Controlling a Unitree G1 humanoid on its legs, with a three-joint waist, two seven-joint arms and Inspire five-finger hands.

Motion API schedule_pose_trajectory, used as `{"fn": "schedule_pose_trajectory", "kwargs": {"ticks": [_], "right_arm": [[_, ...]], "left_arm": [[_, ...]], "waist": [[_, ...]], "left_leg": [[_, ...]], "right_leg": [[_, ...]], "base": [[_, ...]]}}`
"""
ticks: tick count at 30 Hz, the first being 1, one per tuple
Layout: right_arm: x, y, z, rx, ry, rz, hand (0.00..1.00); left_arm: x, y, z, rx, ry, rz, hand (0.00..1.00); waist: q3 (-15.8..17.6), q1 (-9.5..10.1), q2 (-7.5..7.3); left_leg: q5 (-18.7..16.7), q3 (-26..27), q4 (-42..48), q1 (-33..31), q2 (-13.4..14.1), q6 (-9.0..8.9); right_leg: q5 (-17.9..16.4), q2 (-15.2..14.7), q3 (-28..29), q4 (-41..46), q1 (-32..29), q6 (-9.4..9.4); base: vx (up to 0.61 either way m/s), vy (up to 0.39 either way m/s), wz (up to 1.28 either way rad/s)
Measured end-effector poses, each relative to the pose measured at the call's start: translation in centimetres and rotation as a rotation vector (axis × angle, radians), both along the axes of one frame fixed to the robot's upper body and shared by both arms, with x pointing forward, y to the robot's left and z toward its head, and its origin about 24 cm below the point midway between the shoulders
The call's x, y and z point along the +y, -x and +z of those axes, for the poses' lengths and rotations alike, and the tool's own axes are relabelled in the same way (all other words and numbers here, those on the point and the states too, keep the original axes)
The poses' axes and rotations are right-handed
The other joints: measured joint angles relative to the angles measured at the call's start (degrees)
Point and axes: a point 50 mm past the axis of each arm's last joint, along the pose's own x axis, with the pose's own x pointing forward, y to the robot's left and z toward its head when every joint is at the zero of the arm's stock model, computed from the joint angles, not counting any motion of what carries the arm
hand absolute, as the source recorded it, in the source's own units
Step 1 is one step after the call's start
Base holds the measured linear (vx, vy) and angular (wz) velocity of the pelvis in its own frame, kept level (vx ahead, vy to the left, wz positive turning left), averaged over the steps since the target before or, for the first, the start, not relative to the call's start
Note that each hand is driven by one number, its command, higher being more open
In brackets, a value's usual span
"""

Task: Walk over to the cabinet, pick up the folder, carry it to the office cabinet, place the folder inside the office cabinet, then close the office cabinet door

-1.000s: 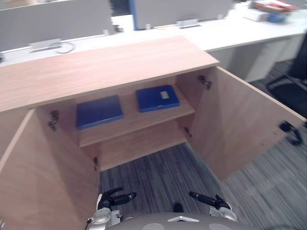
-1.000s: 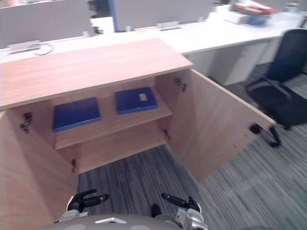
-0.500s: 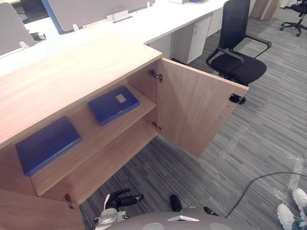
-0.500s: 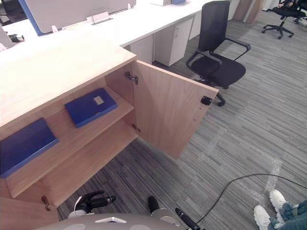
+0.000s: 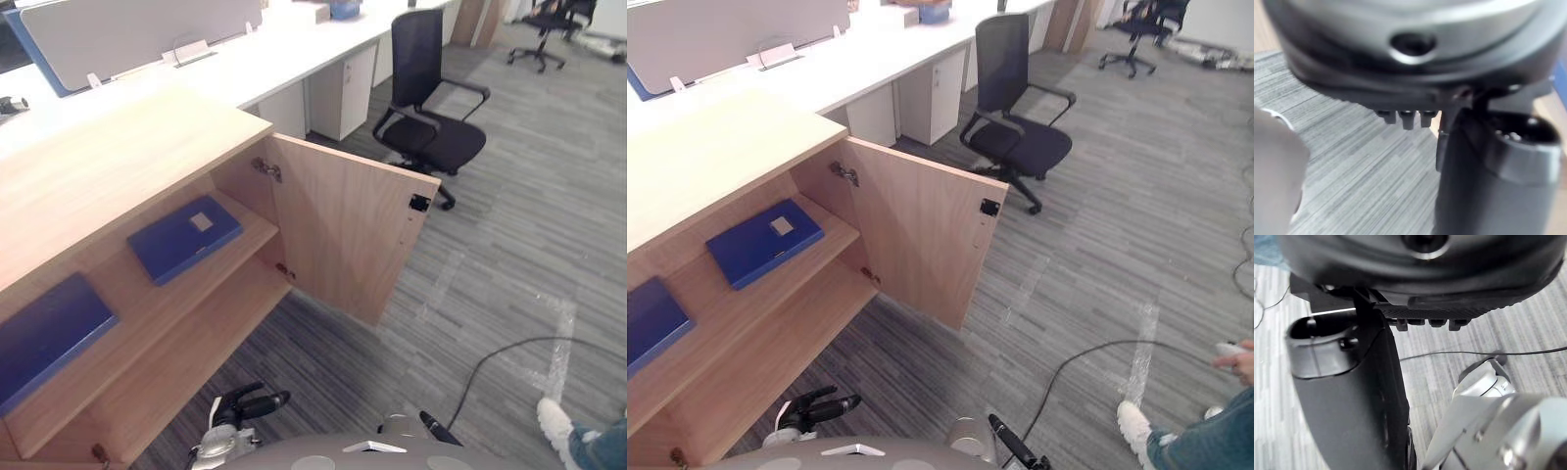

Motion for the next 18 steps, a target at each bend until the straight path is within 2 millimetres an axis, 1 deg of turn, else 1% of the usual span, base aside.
{"fn": "schedule_pose_trajectory", "kwargs": {"ticks": [1,2,3,4,6,7,8,9,10,11,12,13,14,16,18], "right_arm": [[0.0,0.2,-0.1,0.009,-0.006,-0.01,1.0],[0.0,0.3,-0.1,0.018,-0.013,-0.016,1.0],[0.2,0.1,-0.2,0.014,-0.019,-0.014,1.0],[0.3,-0.2,-0.2,0.01,-0.024,-0.012,1.0],[0.7,-0.2,-0.3,0.018,-0.039,-0.013,1.0],[1.0,0.2,-0.5,0.03,-0.053,-0.015,1.0],[1.2,0.6,-0.5,0.028,-0.07,-0.033,1.0],[1.3,0.6,-0.5,0.018,-0.078,-0.047,1.0],[1.3,0.2,-0.5,-0.007,-0.089,-0.044,1.0],[1.3,-0.3,-0.5,-0.042,-0.104,-0.05,1.0],[1.4,-0.5,-0.5,-0.056,-0.11,-0.053,1.0],[1.5,-0.8,-0.5,-0.072,-0.121,-0.042,1.0],[1.6,-1.1,-0.5,-0.078,-0.124,-0.03,1.0],[1.6,-2.2,-0.4,-0.103,-0.123,-0.021,1.0],[0.9,-3.0,-0.2,-0.123,-0.106,-0.035,1.0]], "left_arm": [[-0.1,0.0,0.0,0.001,0.0,-0.006,1.0],[-0.1,0.0,0.0,-0.001,0.0,-0.013,1.0],[0.1,-0.1,0.0,-0.001,-0.007,-0.025,1.0],[0.3,-0.1,0.0,0.0,-0.013,-0.027,1.0],[0.7,-0.1,0.1,0.001,-0.022,-0.026,1.0],[1.0,-0.1,0.1,0.001,-0.031,-0.023,1.0],[1.3,0.0,0.1,0.003,-0.038,-0.013,1.0],[1.4,0.1,0.1,0.004,-0.039,-0.005,1.0],[1.6,0.2,0.1,0.005,-0.036,0.012,1.0],[1.7,0.2,0.1,0.004,-0.036,0.018,1.0],[1.8,0.2,0.1,0.004,-0.036,0.019,1.0],[1.9,0.3,0.1,0.006,-0.038,0.018,1.0],[1.9,0.3,0.1,0.005,-0.037,0.022,1.0],[2.0,0.2,0.2,0.003,-0.032,0.038,1.0],[2.3,0.2,0.2,0.0,-0.039,0.04,1.0]], "waist": [[-0.04,-0.01,0.06],[-0.09,0.11,-0.04],[-0.4,0.08,-0.56],[-0.54,0.06,-0.74],[-0.56,-0.07,-1.2],[-0.58,0.02,-2.25],[-1.09,0.16,-2.87],[-1.45,0.18,-2.7],[-1.38,0.1,-3.29],[-1.51,0.14,-3.16],[-1.58,0.16,-3.29],[-1.85,0.19,-3.71],[-2.11,0.41,-3.62],[-1.94,0.59,-3.81],[-2.04,1.21,-4.24]], "left_leg": [[0.5,-0.41,-0.37,0.05,0.0,-0.41],[1.35,-0.89,-1.1,-0.14,0.08,-1.27],[1.76,-0.87,-1.54,-1.09,0.15,-1.93],[1.94,-0.84,-1.63,-1.88,0.37,-2.22],[3.31,-1.33,-1.65,-2.57,1.06,-2.66],[4.37,-2.42,-1.79,-2.46,1.17,-2.99],[5.05,-3.17,-2.14,-2.34,1.21,-3.18],[5.15,-3.47,-2.16,-2.35,1.28,-3.26],[5.25,-3.73,-2.19,-2.49,1.31,-3.32],[5.24,-3.94,-2.32,-2.64,1.33,-3.33],[5.24,-4.08,-2.45,-2.82,1.32,-3.33],[5.24,-4.62,-2.87,-3.24,1.2,-3.33],[5.19,-4.99,-3.56,-3.38,1.07,-3.39],[5.15,-5.22,-4.13,-3.28,0.94,-3.41],[4.84,-5.63,-4.16,-3.17,0.86,-3.49]], "right_leg": [[-0.04,0.25,-0.02,-0.9,0.21,0.07],[0.04,1.0,0.16,-3.31,0.52,0.47],[0.16,1.58,0.36,-6.5,0.51,2.66],[0.97,2.14,0.49,-9.15,0.55,4.13],[3.16,2.93,0.22,-13.28,1.84,4.19],[4.8,3.34,-0.16,-16.85,3.83,4.2],[6.09,3.74,-0.5,-19.67,5.17,4.24],[6.58,3.94,-0.69,-20.9,5.79,4.16],[7.79,4.21,-0.95,-23.04,6.63,4.05],[9.27,4.61,-1.01,-25.36,7.52,3.97],[10.06,4.79,-1.07,-26.69,7.92,4.07],[11.66,5.04,-1.32,-29.22,8.58,4.0],[13.23,5.32,-1.43,-31.34,9.15,4.09],[14.01,5.34,-1.43,-31.54,9.36,4.05],[14.37,5.3,-1.5,-31.56,9.55,4.02]], "base": [[-0.01,-0.18,-0.29],[-0.03,-0.155,-0.33],[-0.04,-0.153,-0.4],[-0.04,-0.082,-0.29],[-0.05,-0.061,-0.01],[-0.08,-0.064,0.19],[-0.06,-0.04,0.18],[-0.06,-0.028,0.08],[-0.05,-0.015,0.03],[-0.06,-0.011,0.02],[-0.07,-0.006,0.06],[-0.06,-0.004,0.06],[-0.07,0.001,0.04],[-0.05,0.014,0.03],[-0.08,0.014,0.03]]}}
